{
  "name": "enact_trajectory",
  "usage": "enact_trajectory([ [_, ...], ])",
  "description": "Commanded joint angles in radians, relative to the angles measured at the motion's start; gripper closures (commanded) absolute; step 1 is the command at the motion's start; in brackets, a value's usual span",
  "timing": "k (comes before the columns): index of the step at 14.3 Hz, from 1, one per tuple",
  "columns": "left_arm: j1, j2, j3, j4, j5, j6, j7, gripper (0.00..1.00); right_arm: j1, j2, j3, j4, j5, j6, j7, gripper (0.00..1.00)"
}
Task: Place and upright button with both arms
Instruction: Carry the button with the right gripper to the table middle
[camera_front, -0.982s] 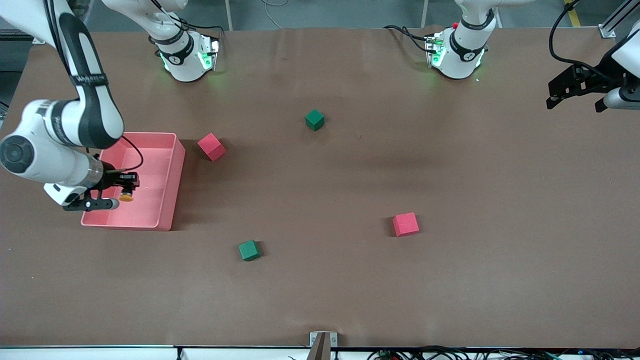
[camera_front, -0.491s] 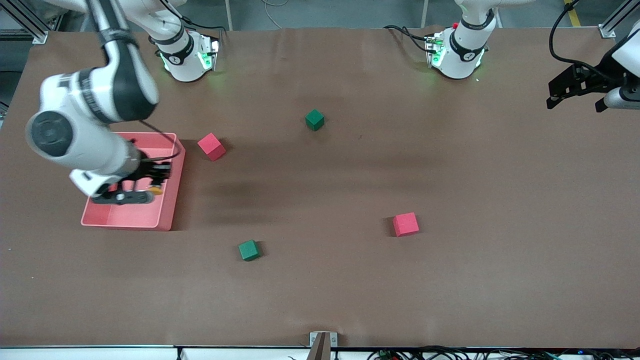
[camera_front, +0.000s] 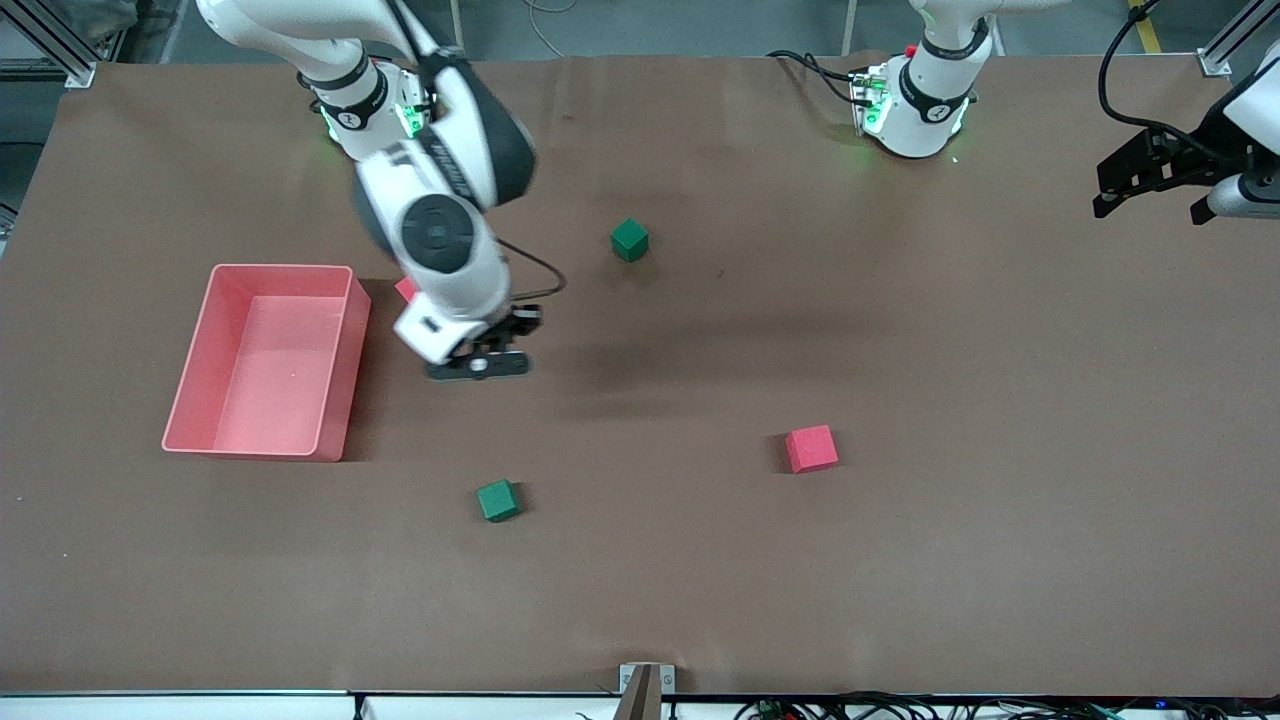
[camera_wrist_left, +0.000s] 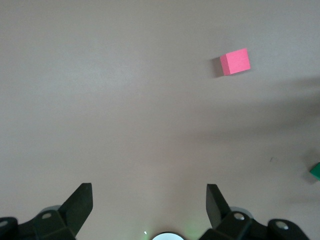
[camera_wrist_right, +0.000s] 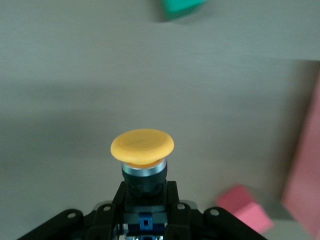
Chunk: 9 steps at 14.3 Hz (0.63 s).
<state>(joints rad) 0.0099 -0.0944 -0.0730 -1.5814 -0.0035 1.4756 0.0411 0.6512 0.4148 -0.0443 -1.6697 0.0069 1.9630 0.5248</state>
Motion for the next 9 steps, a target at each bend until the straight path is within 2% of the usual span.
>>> enact_trajectory([
  [1, 0.007, 0.009, -0.005, 0.017, 0.011, -0.006, 0.022, 0.0, 0.063, 0.105, -0.014, 0.057, 0.015, 0.088, 0.041, 0.95],
  [6, 0.007, 0.016, -0.004, 0.017, 0.011, 0.003, 0.022, 0.0, 0.192, 0.3, -0.014, 0.166, 0.005, 0.247, 0.138, 0.95],
  [9, 0.007, 0.022, -0.004, 0.017, 0.011, 0.003, 0.022, 0.0, 0.223, 0.352, -0.014, 0.199, 0.004, 0.29, 0.133, 0.95],
])
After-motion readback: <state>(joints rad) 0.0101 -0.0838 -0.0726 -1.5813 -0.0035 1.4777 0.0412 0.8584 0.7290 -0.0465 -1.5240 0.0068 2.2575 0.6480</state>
